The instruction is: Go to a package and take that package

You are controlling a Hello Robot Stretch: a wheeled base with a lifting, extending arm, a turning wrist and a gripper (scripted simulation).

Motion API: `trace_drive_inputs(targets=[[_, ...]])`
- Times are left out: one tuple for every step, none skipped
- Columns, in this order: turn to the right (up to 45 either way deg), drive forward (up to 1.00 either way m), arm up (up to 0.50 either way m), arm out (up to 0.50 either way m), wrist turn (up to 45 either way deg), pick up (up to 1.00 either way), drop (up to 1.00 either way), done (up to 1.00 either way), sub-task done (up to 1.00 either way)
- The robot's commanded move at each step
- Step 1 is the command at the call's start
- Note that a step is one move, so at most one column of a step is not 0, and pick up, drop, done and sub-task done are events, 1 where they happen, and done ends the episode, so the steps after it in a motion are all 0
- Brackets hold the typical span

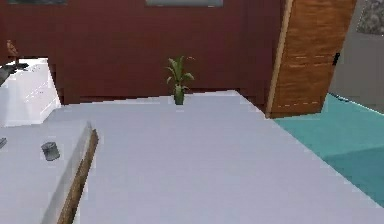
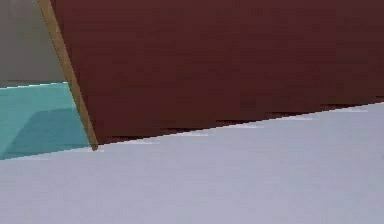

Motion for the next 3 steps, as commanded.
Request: trace_drive_inputs(targets=[[24.0, 0.0, 0.0, 0.0, 0.0, 0.0, 0.0, 0.0, 0.0], [0.0, 0.4, 0.0, 0.0, 0.0, 0.0, 0.0, 0.0, 0.0], [-45.0, 0.0, 0.0, 0.0, 0.0, 0.0, 0.0, 0.0, 0.0]])
